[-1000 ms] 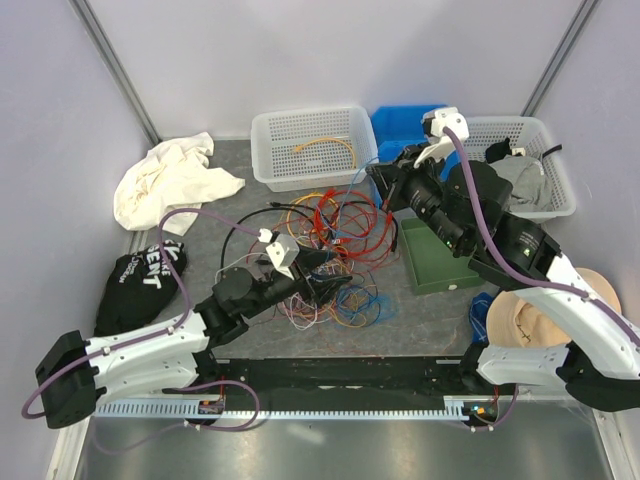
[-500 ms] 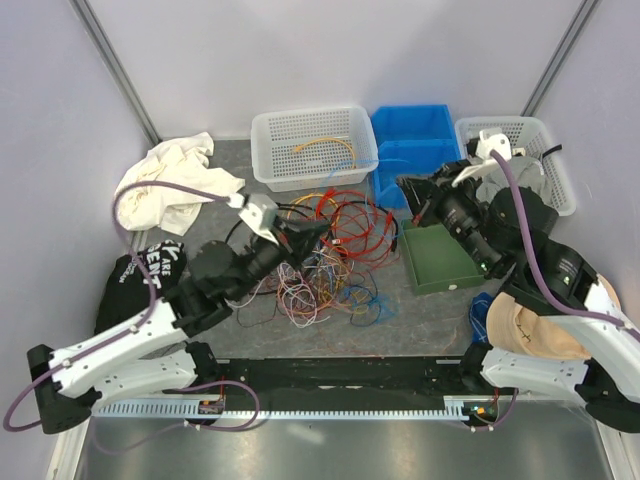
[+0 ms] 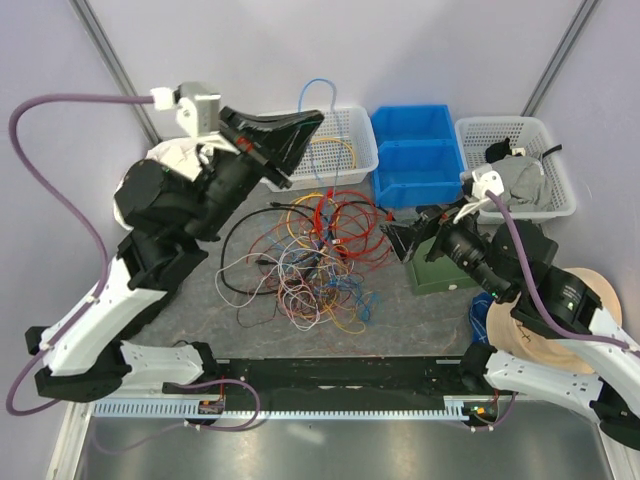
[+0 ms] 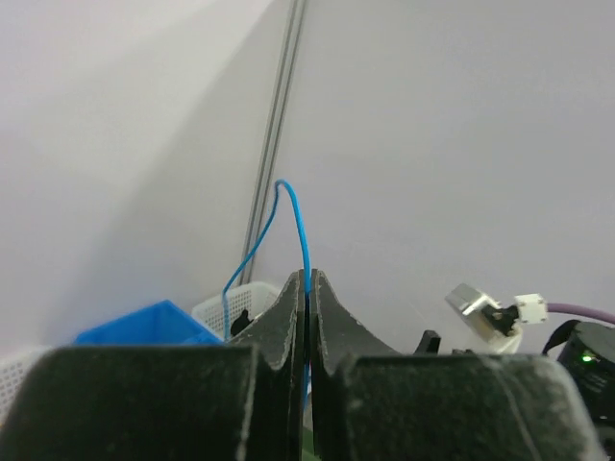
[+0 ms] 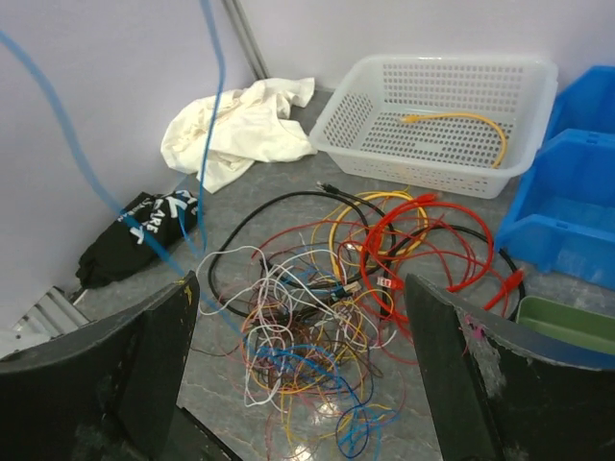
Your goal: Untangle the cables
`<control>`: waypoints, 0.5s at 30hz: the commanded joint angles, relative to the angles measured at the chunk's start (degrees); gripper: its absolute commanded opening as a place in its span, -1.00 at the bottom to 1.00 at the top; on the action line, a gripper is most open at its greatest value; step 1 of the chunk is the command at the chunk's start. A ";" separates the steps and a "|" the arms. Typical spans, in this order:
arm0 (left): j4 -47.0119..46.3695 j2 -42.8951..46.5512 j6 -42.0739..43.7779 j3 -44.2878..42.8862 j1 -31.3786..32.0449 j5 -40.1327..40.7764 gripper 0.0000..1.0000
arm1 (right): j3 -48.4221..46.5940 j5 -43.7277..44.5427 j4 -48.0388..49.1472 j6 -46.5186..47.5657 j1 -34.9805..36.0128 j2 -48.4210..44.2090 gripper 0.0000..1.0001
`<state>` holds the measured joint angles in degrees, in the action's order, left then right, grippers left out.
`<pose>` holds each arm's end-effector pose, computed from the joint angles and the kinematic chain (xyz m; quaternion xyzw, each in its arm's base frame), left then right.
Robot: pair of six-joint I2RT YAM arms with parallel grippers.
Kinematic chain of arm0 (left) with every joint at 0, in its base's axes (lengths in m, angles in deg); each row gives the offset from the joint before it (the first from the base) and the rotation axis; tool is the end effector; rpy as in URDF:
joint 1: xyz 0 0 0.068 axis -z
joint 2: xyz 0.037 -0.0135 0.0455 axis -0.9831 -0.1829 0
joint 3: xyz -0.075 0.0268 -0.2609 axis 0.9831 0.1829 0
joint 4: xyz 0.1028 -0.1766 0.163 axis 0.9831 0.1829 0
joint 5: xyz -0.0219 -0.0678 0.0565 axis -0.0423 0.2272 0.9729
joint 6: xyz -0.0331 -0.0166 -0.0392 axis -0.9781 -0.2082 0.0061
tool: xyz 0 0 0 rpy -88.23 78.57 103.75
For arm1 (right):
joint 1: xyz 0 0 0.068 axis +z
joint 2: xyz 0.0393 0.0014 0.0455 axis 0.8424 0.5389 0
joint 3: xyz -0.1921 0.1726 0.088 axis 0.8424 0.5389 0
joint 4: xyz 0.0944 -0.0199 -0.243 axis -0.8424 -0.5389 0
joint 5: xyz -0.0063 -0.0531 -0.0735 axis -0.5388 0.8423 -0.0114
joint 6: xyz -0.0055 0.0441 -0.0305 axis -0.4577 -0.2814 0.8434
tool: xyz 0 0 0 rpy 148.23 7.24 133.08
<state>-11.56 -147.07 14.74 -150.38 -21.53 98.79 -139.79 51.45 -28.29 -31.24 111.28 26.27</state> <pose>0.1065 -0.1582 0.5797 0.1370 0.4985 -0.4396 0.7345 0.0913 0.1054 0.4539 -0.1101 0.7224 0.3016 0.6124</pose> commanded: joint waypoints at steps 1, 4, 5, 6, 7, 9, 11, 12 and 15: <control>6.50 -6.26 5.03 -9.23 0.08 -0.81 -0.96 | 0.99 -3.14 3.49 1.76 0.16 -3.02 0.90; 7.47 -9.08 5.56 -14.41 -0.01 -1.77 -0.96 | 3.36 -8.40 8.05 1.76 0.16 -3.37 0.90; 7.47 -9.87 5.73 -15.30 0.08 -1.95 -0.96 | 3.98 -10.24 9.20 1.76 0.16 -3.20 0.90; 7.73 -10.92 5.91 -17.22 0.08 -2.04 -0.97 | 5.20 -11.13 10.35 1.58 0.16 -2.76 0.90; 7.82 -11.54 5.91 -17.93 -0.01 -2.13 -0.97 | 5.82 -11.66 12.53 1.58 0.16 -2.58 0.91; 7.99 -12.42 5.91 -19.78 -0.01 -2.48 -0.97 | 7.49 -12.72 15.26 1.41 0.17 -1.36 0.91; 8.08 -13.30 5.65 -20.49 -0.01 -3.18 -0.97 | 8.55 -13.24 17.20 1.14 0.16 -0.48 0.92; 8.08 -13.56 5.47 -20.84 -0.01 -3.45 -0.96 | 9.34 -13.33 18.43 1.05 0.16 0.57 0.92; 8.17 -14.18 5.39 -21.54 0.08 -3.98 -0.97 | 10.31 -13.51 19.67 1.23 0.25 2.94 0.88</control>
<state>-2.97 -160.67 17.89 -169.02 -21.53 96.71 -130.92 40.04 -14.52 -30.34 111.28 26.53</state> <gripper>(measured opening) 0.031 0.956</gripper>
